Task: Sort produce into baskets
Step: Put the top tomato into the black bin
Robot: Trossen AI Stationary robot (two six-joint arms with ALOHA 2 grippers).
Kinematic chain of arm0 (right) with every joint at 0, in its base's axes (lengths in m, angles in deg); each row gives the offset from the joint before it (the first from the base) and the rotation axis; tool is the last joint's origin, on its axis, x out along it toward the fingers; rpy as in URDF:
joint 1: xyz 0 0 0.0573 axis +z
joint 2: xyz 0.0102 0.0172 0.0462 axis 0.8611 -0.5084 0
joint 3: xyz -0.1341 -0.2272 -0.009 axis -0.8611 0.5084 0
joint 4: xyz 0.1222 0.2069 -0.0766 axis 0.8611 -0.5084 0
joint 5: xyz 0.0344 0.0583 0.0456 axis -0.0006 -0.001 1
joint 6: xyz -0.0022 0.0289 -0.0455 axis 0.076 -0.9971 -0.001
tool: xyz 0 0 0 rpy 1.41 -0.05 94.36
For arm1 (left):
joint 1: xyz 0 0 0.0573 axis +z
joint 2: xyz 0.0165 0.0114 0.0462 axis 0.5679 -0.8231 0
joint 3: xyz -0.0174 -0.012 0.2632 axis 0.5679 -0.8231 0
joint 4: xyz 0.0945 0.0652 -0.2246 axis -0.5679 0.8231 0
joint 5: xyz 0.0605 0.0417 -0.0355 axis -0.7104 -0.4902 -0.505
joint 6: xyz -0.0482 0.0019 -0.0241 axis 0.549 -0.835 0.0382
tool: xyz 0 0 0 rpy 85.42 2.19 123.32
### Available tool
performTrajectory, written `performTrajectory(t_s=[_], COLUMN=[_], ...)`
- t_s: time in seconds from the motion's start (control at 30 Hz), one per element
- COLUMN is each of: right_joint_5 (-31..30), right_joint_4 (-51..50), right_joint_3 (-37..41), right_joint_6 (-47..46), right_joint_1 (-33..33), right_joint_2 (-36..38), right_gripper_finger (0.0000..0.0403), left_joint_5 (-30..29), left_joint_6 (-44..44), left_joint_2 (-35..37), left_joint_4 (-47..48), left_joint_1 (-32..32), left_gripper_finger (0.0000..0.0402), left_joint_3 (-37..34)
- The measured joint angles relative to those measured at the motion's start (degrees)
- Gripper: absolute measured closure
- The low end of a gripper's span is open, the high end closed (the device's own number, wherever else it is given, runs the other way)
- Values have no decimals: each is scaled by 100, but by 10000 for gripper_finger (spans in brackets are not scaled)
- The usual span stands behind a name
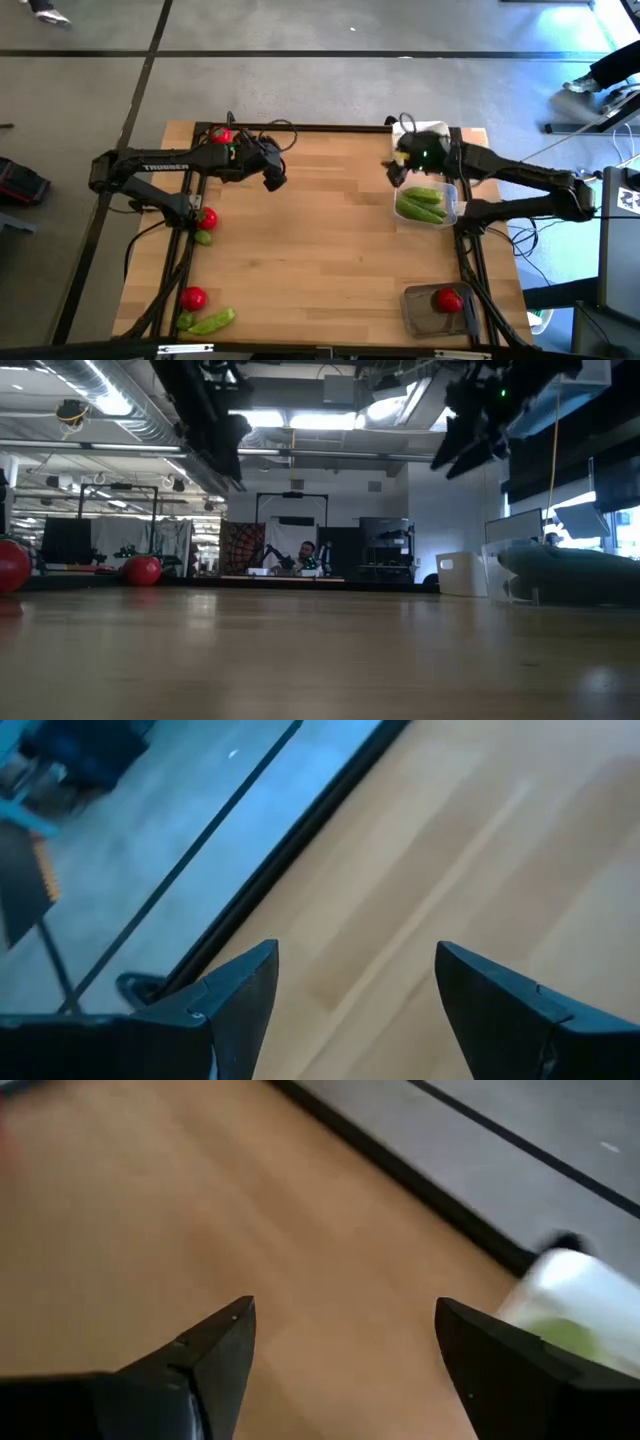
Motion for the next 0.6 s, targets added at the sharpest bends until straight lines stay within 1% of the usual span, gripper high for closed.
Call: performTrajectory(t_s=[0.17,0.3,0.47,0.6], right_joint_5=[-264,-443,-723,-1054], right_joint_4=[272,342,336,335], right_joint_3=[0,0,0,0], right_joint_6=[-99,-139,-142,-142], right_joint_1=[956,1484,1920,2115], right_joint_2=[-14,-14,-16,-16], right_gripper_finger=[113,113,113,113], left_joint_5=[-10,-9,-12,-10], left_joint_6=[-27,-181,-635,-713], left_joint_2=[0,0,0,0], left_joint_4=[89,80,68,59], left_joint_1=[561,1049,1512,1760], left_gripper_finger=[137,137,137,137], left_joint_3=[0,0,0,0])
